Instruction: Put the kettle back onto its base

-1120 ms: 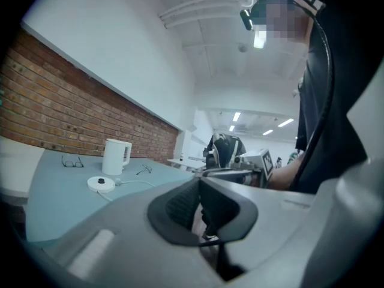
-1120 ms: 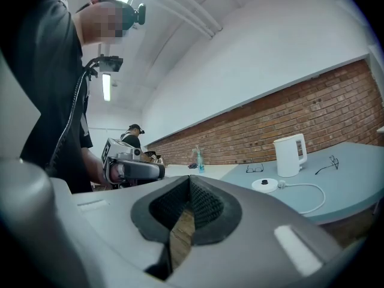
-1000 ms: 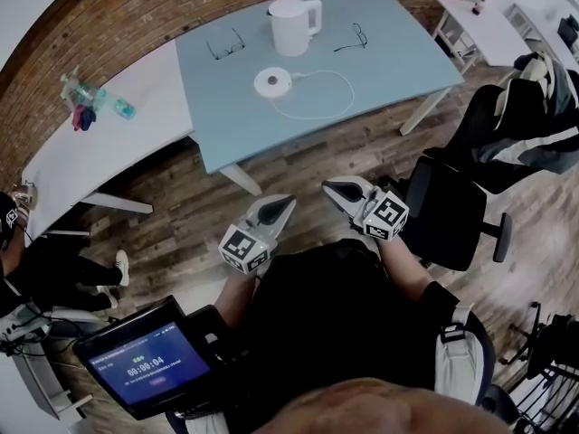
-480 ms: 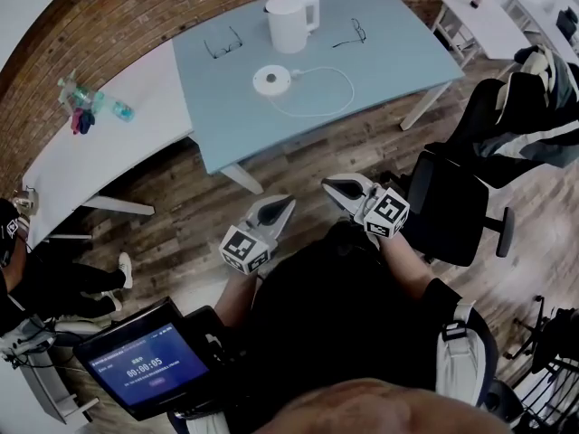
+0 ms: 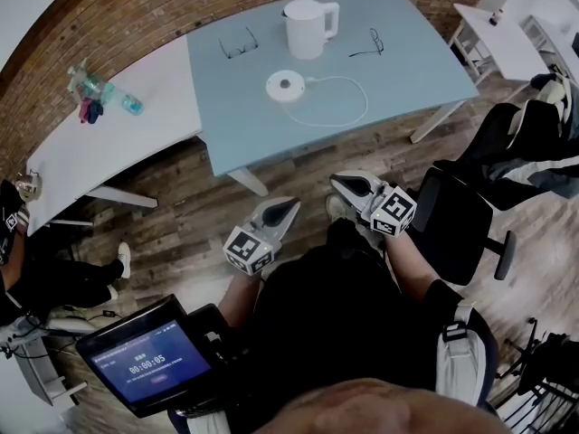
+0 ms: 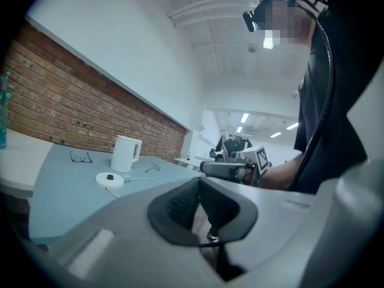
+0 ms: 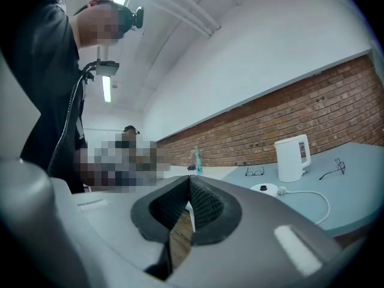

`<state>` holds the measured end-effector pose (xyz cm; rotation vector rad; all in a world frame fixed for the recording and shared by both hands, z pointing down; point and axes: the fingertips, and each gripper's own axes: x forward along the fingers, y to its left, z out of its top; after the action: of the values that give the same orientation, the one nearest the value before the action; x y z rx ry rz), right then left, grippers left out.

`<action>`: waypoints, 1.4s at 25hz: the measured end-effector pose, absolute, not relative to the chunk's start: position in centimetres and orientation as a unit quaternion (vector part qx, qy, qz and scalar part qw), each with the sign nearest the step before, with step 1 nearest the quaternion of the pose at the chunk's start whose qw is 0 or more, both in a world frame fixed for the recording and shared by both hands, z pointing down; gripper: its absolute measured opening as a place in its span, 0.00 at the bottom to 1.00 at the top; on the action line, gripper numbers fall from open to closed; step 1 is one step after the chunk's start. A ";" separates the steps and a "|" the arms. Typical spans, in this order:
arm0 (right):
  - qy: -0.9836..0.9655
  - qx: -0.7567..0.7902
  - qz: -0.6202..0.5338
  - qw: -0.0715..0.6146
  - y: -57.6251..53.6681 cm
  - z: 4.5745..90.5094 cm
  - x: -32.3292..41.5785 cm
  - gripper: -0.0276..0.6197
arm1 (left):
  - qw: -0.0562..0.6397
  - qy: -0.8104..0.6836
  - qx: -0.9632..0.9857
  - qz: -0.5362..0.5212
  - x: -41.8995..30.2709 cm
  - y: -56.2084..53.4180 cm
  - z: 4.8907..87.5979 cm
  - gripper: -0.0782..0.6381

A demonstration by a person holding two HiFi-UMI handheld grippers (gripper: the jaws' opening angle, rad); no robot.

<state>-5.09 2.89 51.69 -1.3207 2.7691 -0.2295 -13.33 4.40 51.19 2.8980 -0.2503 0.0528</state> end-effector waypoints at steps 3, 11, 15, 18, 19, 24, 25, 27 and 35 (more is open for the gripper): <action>0.907 -0.414 -0.072 0.033 0.8 51.4 -5.2 0.05 | 0.122 -0.098 0.987 0.022 -13.3 3.0 51.6 0.11; 0.921 -0.383 -0.068 0.028 -3.8 50.9 -4.7 0.05 | 0.120 -0.121 0.985 0.021 -11.7 -1.0 51.3 0.11; 0.920 -0.385 -0.071 0.032 -6.0 50.9 -3.5 0.05 | 0.131 -0.122 0.983 0.031 -10.7 -2.8 51.6 0.11; 0.919 -0.386 -0.077 0.034 -6.9 51.2 -2.8 0.05 | 0.127 -0.124 0.984 0.032 -10.1 -3.8 51.7 0.11; 0.919 -0.385 -0.079 0.033 -7.2 51.3 -2.6 0.05 | 0.123 -0.124 0.984 0.032 -9.9 -4.2 51.8 0.11; 0.920 -0.380 -0.088 0.035 -8.4 51.6 -1.6 0.05 | 0.123 -0.132 0.983 0.035 -8.9 -5.5 52.2 0.11; 0.921 -0.378 -0.088 0.037 -8.7 51.5 -1.3 0.05 | 0.121 -0.134 0.983 0.034 -8.6 -5.9 52.2 0.11; 0.922 -0.376 -0.087 0.039 -9.3 51.3 -0.8 0.05 | 0.119 -0.136 0.983 0.034 -8.0 -6.4 52.2 0.11; 0.925 -0.368 -0.088 0.039 -11.7 51.3 1.8 0.05 | 0.120 -0.143 0.982 0.042 -5.5 -8.5 52.4 0.11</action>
<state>1.77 -11.66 51.28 -1.1272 2.8365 -0.2694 -5.54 -8.48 52.37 2.8674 -0.4167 0.1234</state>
